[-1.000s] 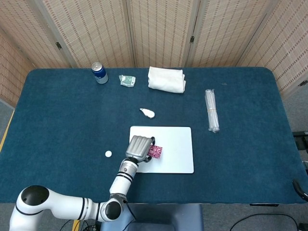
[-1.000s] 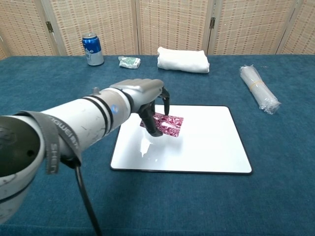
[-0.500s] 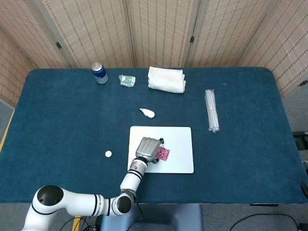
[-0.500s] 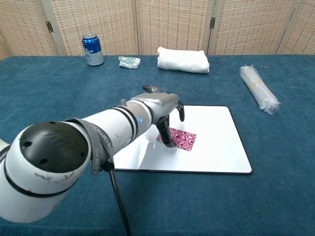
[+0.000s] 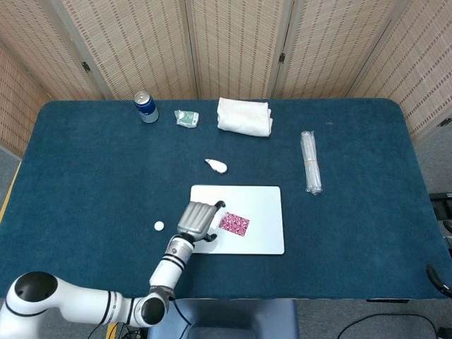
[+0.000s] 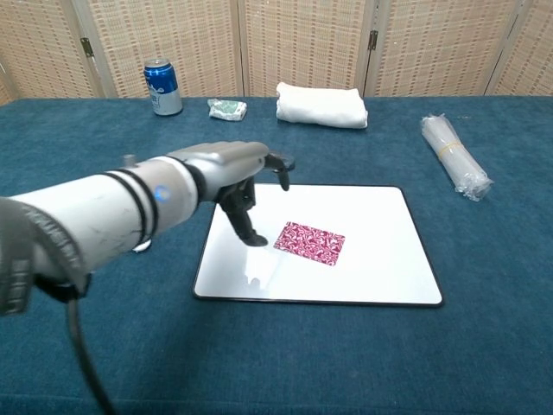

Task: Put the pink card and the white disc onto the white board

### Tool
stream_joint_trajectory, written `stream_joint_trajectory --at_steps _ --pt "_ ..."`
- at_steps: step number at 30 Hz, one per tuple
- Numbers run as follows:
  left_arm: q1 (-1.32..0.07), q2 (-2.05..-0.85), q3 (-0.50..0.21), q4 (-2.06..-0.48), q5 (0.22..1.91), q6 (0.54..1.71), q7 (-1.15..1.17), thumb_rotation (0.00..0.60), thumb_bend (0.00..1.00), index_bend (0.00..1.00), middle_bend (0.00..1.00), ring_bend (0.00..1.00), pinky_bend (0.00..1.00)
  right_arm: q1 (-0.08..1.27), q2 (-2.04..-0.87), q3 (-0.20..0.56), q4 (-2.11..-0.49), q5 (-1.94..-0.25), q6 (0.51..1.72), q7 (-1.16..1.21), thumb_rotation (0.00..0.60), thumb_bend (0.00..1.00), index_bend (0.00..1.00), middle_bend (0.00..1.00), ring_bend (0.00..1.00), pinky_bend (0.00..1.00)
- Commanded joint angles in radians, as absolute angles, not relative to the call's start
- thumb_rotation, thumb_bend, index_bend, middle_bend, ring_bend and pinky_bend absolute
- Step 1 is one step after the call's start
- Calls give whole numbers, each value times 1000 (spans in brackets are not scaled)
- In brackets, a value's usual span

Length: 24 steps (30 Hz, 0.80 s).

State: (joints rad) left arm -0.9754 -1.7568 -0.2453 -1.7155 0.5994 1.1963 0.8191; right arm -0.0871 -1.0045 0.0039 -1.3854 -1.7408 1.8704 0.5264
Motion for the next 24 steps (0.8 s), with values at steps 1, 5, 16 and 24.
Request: stream_joint_trajectory --at_steps 1,5,16,24 --pt "-859 -1650 -138 -1828 713 1275 729 600 251 337 1000 1000 1000 -75 -1004 -4 -1407 -1760 1850 485 600 285 0 0 0 0" --pt "-796 -1611 -88 -1828 752 1290 668 600 252 380 1000 1000 1000 -70 -1005 -13 -1428 -1782 1843 442 600 285 0 0 0 0" --pt "-754 -1601 -91 -1682 767 1153 535 600 252 419 1000 1000 1000 -56 -1006 -24 -1470 -1795 1807 359 600 285 0 0 0 0" --pt "-763 -1599 -123 -1601 752 1061 490 600 273 440 1000 1000 1000 -45 -1005 -20 -1486 -1778 1781 333 600 286 0 0 0 0"
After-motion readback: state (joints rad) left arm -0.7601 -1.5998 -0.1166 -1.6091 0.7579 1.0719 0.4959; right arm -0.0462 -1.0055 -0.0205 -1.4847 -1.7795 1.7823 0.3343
